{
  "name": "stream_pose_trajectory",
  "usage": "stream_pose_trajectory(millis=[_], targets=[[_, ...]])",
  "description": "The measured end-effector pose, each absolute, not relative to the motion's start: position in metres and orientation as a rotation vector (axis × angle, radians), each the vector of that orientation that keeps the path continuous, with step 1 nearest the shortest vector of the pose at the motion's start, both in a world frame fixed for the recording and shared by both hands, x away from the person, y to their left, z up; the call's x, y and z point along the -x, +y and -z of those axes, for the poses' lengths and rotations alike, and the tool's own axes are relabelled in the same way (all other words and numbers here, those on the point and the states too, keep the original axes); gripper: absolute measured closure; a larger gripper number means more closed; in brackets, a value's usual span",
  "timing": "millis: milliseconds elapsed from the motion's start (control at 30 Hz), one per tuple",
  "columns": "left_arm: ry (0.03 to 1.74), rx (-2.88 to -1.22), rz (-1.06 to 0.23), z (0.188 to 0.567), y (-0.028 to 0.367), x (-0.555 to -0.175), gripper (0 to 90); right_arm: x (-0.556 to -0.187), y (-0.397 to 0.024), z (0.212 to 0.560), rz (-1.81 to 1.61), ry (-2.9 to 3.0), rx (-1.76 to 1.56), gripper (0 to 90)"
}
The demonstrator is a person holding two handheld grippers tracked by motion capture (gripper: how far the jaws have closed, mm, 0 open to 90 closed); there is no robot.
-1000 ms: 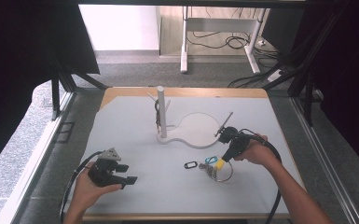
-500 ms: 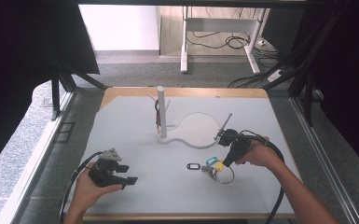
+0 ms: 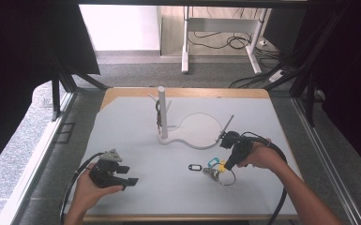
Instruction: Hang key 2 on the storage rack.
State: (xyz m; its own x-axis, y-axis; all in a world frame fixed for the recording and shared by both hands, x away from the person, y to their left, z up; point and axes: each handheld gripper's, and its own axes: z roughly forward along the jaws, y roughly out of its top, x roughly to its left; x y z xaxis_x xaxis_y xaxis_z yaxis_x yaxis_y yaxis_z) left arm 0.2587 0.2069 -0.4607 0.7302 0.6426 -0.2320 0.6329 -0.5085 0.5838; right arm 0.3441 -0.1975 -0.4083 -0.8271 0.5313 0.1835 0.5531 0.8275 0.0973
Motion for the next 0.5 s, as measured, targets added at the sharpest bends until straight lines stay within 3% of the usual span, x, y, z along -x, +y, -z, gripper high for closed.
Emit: stream_pose_trajectory(millis=[333, 500], targets=[[0.966, -2.253, -0.017, 0.460, 0.209, -0.258, 38.6, -0.340, -0.192, 0.413, 0.182, -2.822, 0.835, 87.3], [0.966, -2.259, -0.013, 0.460, 0.211, -0.259, 38.6, -0.346, -0.192, 0.388, 0.233, -2.824, 0.857, 87.4]])
